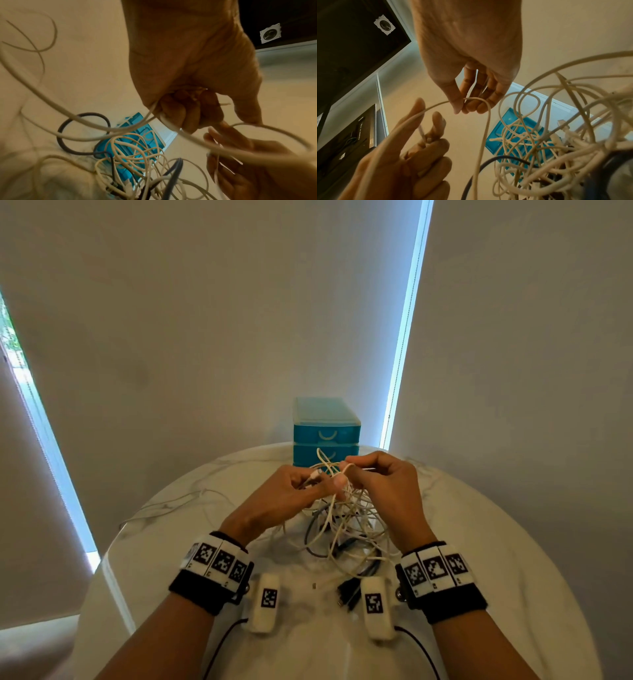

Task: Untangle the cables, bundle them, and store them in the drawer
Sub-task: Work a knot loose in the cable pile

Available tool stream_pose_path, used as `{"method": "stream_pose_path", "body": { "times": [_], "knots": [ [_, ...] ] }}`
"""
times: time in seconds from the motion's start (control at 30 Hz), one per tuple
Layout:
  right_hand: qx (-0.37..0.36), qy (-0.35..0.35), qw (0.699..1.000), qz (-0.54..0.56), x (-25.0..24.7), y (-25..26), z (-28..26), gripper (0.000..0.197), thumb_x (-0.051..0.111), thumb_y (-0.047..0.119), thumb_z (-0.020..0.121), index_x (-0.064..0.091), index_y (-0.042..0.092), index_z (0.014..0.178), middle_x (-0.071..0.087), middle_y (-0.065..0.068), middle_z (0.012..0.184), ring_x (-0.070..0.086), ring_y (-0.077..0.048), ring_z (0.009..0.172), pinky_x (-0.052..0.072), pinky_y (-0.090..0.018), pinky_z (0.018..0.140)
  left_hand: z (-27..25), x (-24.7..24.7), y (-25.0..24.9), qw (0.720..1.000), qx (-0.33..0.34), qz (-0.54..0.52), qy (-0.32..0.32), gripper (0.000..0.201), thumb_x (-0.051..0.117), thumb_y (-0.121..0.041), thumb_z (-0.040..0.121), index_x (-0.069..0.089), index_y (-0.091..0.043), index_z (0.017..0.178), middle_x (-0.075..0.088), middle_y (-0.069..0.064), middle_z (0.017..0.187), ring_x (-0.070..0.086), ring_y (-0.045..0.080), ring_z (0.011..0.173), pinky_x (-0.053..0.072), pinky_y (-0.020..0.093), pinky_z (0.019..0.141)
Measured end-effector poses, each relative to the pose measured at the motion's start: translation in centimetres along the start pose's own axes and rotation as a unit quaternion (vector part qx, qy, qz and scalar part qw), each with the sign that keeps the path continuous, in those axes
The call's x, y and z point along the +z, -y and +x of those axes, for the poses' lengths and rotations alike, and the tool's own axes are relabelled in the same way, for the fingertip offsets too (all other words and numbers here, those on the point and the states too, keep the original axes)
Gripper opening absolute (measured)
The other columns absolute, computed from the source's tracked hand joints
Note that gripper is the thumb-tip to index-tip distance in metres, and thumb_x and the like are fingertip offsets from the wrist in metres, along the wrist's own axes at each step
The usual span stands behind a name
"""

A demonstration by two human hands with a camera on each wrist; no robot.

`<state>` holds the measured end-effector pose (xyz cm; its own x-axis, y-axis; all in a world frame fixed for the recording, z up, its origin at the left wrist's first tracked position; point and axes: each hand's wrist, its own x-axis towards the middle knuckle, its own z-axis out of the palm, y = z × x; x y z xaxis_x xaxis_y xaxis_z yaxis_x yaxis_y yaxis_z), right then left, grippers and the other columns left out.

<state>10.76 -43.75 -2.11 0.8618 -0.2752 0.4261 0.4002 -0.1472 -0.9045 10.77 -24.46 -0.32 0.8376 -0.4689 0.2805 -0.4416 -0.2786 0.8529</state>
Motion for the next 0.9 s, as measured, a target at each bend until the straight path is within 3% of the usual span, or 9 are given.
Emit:
{"method": "stream_pose_path", "body": {
  "times": [0.1, 0.2, 0.27, 0.33, 0.5, 0.6, 0.67, 0.8, 0.9],
  "knots": [
    [-0.021, 0.001, 1.000, -0.014, 0.0, -0.4, 0.0, 0.021, 0.089, 0.021, 0.087, 0.083, 0.022, 0.107, 0.082, 0.006, 0.099, 0.078, -0.009, 0.094, 0.064, -0.030, 0.087, 0.3, -0.3, 0.4, 0.997, 0.029, -0.047, -0.052, 0.029, 0.060, -0.024, 0.108, 0.079, -0.002, 0.103, 0.054, -0.021, 0.048, 0.048, -0.005, 0.045, 0.036, 0.008, 0.051],
    [0.022, 0.041, 0.998, -0.045, 0.0, -1.0, 0.1, 0.042, 0.092, 0.029, 0.084, 0.074, 0.027, 0.122, 0.078, 0.006, 0.106, 0.075, -0.005, 0.097, 0.060, -0.018, 0.078, 1.2, -1.1, 1.7, 0.974, 0.063, -0.145, -0.160, 0.030, 0.059, -0.036, 0.109, 0.078, -0.013, 0.105, 0.043, -0.014, 0.057, 0.033, 0.007, 0.051, 0.027, 0.026, 0.053],
    [0.044, 0.085, 0.991, -0.089, 0.1, -1.3, -0.1, 0.032, 0.090, 0.035, 0.086, 0.077, 0.027, 0.114, 0.078, 0.004, 0.102, 0.072, -0.002, 0.089, 0.055, -0.012, 0.069, 1.7, -1.9, 2.6, 0.958, 0.088, -0.184, -0.204, 0.028, 0.056, -0.039, 0.109, 0.076, -0.019, 0.107, 0.035, -0.006, 0.063, 0.025, 0.014, 0.056, 0.021, 0.038, 0.054],
    [0.037, 0.136, 0.979, -0.146, 0.2, -1.5, -0.4, 0.023, 0.087, 0.044, 0.087, 0.081, 0.028, 0.104, 0.079, 0.005, 0.093, 0.070, 0.001, 0.077, 0.054, -0.012, 0.068, 2.0, -2.5, 3.1, 0.945, 0.105, -0.211, -0.225, 0.028, 0.051, -0.038, 0.111, 0.071, -0.018, 0.111, 0.031, -0.004, 0.065, 0.021, 0.017, 0.058, 0.021, 0.036, 0.053],
    [0.010, 0.260, 0.934, -0.245, 1.5, -2.1, -0.9, 0.024, 0.077, 0.058, 0.092, 0.080, 0.036, 0.099, 0.079, 0.010, 0.091, 0.074, -0.006, 0.083, 0.061, -0.028, 0.079, 2.4, -2.9, 3.6, 0.937, 0.131, -0.237, -0.223, 0.029, 0.046, -0.038, 0.112, 0.066, -0.018, 0.117, 0.029, -0.004, 0.067, 0.020, 0.015, 0.058, 0.025, 0.026, 0.049],
    [-0.013, 0.298, 0.937, -0.185, 2.0, -1.3, -1.3, 0.026, 0.061, 0.047, 0.107, 0.083, 0.035, 0.102, 0.077, 0.011, 0.091, 0.066, -0.008, 0.076, 0.057, -0.028, 0.071, 2.8, -2.8, 4.2, 0.936, 0.124, -0.222, -0.243, 0.030, 0.047, -0.040, 0.113, 0.068, -0.019, 0.119, 0.032, -0.005, 0.067, 0.022, 0.015, 0.058, 0.025, 0.026, 0.049],
    [0.049, 0.324, 0.941, -0.089, 2.1, -0.5, -1.5, 0.043, 0.047, 0.041, 0.114, 0.083, 0.024, 0.096, 0.068, 0.002, 0.081, 0.056, -0.012, 0.067, 0.046, -0.026, 0.059, 3.0, -3.0, 4.7, 0.926, 0.100, -0.228, -0.284, 0.030, 0.050, -0.043, 0.112, 0.070, -0.021, 0.118, 0.033, -0.005, 0.068, 0.025, 0.013, 0.058, 0.026, 0.026, 0.048],
    [0.050, 0.246, 0.963, 0.101, 1.3, 0.4, -1.0, 0.024, 0.053, 0.018, 0.109, 0.074, 0.008, 0.100, 0.064, -0.008, 0.078, 0.060, -0.021, 0.069, 0.050, -0.034, 0.065, 3.0, -4.1, 6.3, 0.907, 0.016, -0.229, -0.353, 0.029, 0.054, -0.047, 0.109, 0.075, -0.025, 0.109, 0.040, -0.009, 0.065, 0.032, 0.009, 0.057, 0.030, 0.026, 0.050],
    [0.011, 0.100, 0.972, 0.212, 0.2, 0.8, 0.0, 0.010, 0.061, 0.009, 0.106, 0.067, 0.003, 0.112, 0.066, -0.007, 0.079, 0.062, -0.020, 0.070, 0.055, -0.031, 0.069, 2.7, -3.6, 6.0, 0.946, -0.027, -0.174, -0.272, 0.034, 0.060, -0.055, 0.104, 0.079, -0.026, 0.108, 0.042, -0.012, 0.063, 0.033, 0.007, 0.055, 0.029, 0.023, 0.049]
  ]
}}
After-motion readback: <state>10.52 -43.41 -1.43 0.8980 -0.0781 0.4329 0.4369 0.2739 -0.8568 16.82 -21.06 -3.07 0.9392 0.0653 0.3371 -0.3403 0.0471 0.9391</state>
